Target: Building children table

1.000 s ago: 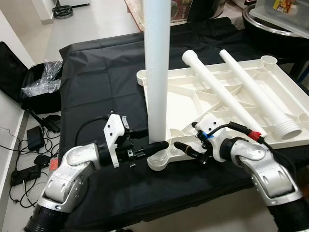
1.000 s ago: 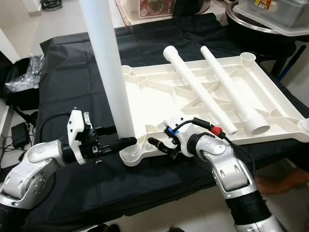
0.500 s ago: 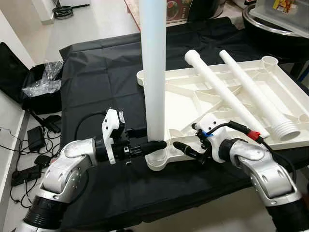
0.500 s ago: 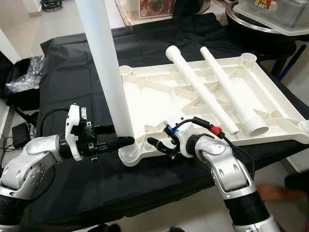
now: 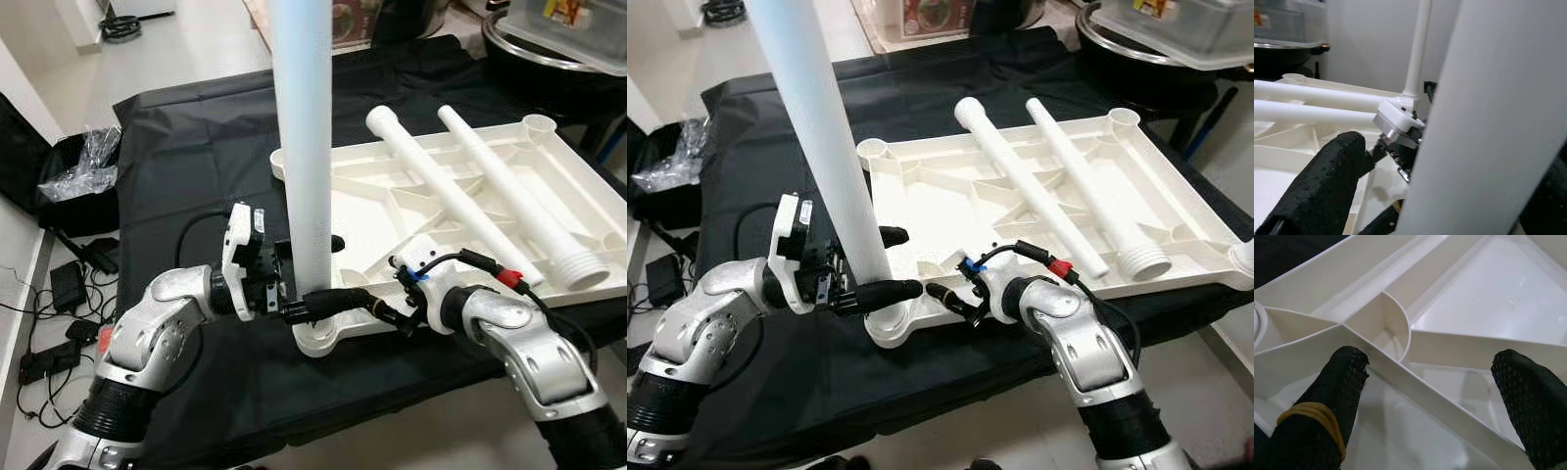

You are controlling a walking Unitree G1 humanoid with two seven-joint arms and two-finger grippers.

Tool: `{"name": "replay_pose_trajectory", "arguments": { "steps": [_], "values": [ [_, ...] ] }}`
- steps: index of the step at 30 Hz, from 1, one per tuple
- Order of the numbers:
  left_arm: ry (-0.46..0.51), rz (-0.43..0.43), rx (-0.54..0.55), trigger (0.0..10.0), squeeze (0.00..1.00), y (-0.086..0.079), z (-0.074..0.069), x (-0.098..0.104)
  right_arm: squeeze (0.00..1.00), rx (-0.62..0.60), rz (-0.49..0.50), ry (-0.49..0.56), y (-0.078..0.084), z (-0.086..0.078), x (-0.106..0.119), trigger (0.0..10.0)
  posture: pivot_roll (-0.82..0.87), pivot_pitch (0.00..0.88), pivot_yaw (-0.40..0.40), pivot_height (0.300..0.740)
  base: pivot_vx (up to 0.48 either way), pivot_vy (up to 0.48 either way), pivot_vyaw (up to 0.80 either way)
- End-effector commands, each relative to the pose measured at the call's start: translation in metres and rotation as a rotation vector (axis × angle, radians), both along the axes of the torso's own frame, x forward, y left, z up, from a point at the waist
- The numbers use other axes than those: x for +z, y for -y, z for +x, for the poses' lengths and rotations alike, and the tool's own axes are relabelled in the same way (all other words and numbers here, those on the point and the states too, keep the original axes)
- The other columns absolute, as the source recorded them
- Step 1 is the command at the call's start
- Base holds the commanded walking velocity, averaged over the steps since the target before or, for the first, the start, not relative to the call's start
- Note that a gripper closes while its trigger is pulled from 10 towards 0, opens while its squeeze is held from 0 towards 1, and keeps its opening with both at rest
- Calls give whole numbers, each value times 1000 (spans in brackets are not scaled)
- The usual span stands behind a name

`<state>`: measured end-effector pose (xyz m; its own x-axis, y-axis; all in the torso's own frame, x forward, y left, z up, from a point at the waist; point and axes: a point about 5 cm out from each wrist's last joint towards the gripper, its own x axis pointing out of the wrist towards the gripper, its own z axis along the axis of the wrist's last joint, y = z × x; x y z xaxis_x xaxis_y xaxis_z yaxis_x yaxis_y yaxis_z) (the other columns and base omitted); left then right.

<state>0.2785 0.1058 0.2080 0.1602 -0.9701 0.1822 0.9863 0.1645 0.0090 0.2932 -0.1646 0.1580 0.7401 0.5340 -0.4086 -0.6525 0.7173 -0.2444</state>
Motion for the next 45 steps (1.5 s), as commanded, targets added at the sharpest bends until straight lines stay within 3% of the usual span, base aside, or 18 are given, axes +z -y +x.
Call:
{"name": "replay_pose_trajectory", "arguments": {
  "steps": [1,3,4,6,7,12,14,15,17,21,25,27,31,38,40,45],
  "values": [
    [20,1,22,10000,1000,-4,-3,1,0,-28,-26,-114,3,-6,-25,10000,-45,189,31,740,0,0,0],
    [34,1,42,10000,1000,-7,-4,1,0,-27,-26,-114,3,-6,-26,10000,-45,189,33,740,0,0,0],
    [38,3,73,10000,525,-12,-6,2,0,-28,-25,-112,3,-5,-25,10000,-42,187,36,740,0,0,0],
    [38,3,73,10000,525,-12,-6,2,0,-28,-25,-112,3,-5,-25,10000,-42,187,36,740,0,0,0],
    [45,10,118,10000,0,-17,-7,3,0,-30,-27,-111,3,-5,-25,10000,-39,187,38,740,0,0,0],
    [62,29,263,10000,0,-35,-18,2,0,-36,-25,-108,3,-5,-26,10000,-28,187,41,740,0,0,0],
    [58,26,345,10000,0,-44,-29,2,0,-38,-26,-106,3,-5,-26,10000,-19,185,43,740,0,0,0],
    [58,26,345,10000,0,-44,-29,2,0,-38,-26,-106,3,-5,-26,10000,-19,185,43,740,0,0,0],
    [50,41,412,10000,0,-47,-42,-1,0,-41,-24,-104,3,-3,-26,10000,-5,183,46,740,0,0,0],
    [48,59,447,10000,0,-46,-49,-3,0,-43,-25,-101,3,-3,-26,10000,3,184,49,740,0,0,0],
    [27,93,529,10000,0,-39,-62,-12,0,-45,-23,-98,2,-2,-26,10000,17,185,52,740,0,0,0],
    [-7,107,606,10000,0,-27,-67,-19,0,-47,-20,-95,2,-2,-25,10000,26,184,53,740,0,0,0],
    [-25,144,680,10000,0,-16,-66,-26,0,-49,-17,-90,1,-2,-24,10000,25,185,54,740,0,0,0],
    [-52,118,731,10000,0,1,-63,-26,0,-53,-14,-83,0,0,-21,10000,23,185,57,740,0,0,0],
    [-47,128,777,0,0,3,-60,-27,0,-48,-9,-82,-2,0,-21,10000,21,184,58,740,0,0,0],
    [-33,134,802,0,0,1,-59,-27,0,-35,1,-80,-5,-2,-20,10000,20,186,57,740,0,0,0]
  ]
}}
